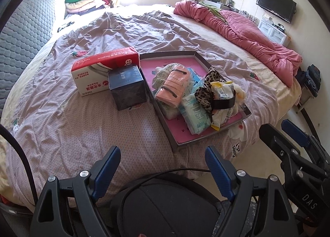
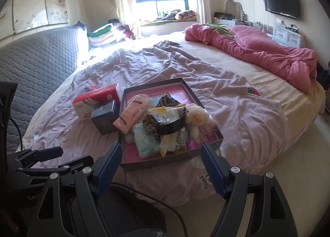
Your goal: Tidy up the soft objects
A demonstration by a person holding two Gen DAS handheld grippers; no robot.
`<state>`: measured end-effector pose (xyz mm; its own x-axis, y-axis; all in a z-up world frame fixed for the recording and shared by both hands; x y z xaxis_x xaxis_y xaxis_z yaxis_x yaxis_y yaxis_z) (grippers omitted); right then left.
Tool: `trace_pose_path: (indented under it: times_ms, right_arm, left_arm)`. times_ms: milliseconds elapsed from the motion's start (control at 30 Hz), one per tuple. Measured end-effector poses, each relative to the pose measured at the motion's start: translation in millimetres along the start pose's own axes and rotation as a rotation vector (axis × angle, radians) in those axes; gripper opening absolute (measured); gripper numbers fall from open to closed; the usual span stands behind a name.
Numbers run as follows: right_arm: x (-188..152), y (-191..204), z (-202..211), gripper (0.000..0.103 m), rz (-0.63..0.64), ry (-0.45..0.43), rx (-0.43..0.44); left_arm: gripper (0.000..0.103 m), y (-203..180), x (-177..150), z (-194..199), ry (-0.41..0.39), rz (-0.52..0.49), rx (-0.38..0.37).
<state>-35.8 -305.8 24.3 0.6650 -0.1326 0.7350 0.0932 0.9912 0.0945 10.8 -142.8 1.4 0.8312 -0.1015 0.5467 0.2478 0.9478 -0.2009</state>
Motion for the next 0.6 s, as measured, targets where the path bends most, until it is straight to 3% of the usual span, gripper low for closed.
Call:
trace_pose_path:
  times_ms: [600]
  right_arm:
    - [-2.8,1.1,-5.5,0.079,-0.002,0.027,0.02]
  left_arm:
    - [0.083,-1.2,-4.2,-4.1,0.02,0.002,0.004]
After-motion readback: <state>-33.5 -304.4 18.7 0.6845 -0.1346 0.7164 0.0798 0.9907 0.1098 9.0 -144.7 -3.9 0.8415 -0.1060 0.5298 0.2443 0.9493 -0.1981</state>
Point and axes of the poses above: each gripper's, at about its wrist camera, not at the fingertips, and z roughly against the way its jaws point, y to its left, x to its top, the point moved 4 cm from there along -z, roughly the way its jaws point, and after that the axes turned 6 degrees about -x, right-handed, at the moved point
